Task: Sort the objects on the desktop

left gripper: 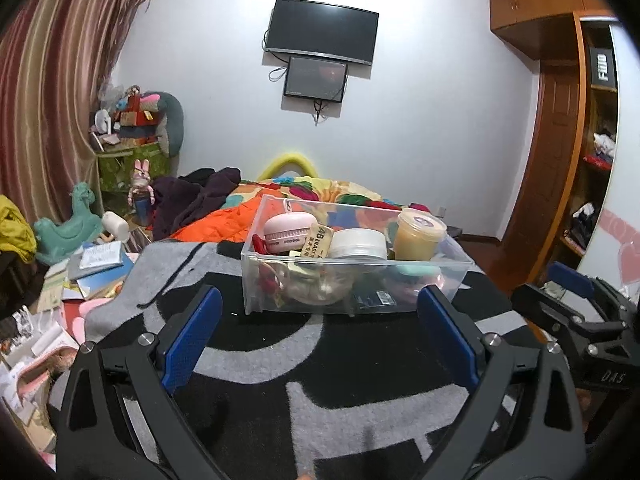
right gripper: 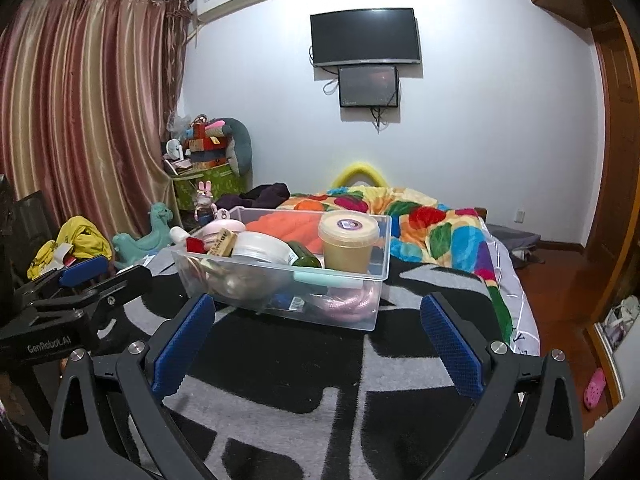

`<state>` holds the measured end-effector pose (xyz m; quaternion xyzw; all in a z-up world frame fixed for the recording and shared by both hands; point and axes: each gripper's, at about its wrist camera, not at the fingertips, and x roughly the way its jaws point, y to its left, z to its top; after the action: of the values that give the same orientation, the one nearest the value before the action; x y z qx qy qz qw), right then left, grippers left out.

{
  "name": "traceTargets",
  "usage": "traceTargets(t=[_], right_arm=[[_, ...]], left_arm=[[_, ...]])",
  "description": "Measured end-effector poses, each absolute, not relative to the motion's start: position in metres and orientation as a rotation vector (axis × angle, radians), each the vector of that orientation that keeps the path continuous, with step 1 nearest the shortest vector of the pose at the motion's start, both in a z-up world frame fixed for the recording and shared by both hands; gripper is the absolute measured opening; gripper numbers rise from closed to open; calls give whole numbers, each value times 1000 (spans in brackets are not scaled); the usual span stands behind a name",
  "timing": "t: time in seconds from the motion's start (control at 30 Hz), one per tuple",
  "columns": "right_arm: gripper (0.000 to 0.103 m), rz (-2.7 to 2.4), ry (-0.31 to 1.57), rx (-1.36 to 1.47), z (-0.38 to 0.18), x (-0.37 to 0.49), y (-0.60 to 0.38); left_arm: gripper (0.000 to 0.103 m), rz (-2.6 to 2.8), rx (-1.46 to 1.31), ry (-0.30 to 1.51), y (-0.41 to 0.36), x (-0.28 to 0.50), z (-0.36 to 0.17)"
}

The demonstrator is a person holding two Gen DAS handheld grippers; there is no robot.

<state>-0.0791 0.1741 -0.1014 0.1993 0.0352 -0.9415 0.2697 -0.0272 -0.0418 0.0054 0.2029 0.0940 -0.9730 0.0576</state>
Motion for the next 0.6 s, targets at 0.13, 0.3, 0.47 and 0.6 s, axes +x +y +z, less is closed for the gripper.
traceTargets(t=[0.13,0.3,0.47,0.6], right_arm=[[103,-2531,90,531,-100,-78,173],[103,-2513,46,539,-98,-78,175],[103,-2510,32,541,-98,-77,176],[103,-2502,28,543,-97,-76,176]], left_arm=[[99,-2950,600,316,-47,-24,7],[99,-2968,586,323,-47,-19,9],[99,-2968,595,305,-45,-19,8],[99,-2971,601,309,-45,-20,7]])
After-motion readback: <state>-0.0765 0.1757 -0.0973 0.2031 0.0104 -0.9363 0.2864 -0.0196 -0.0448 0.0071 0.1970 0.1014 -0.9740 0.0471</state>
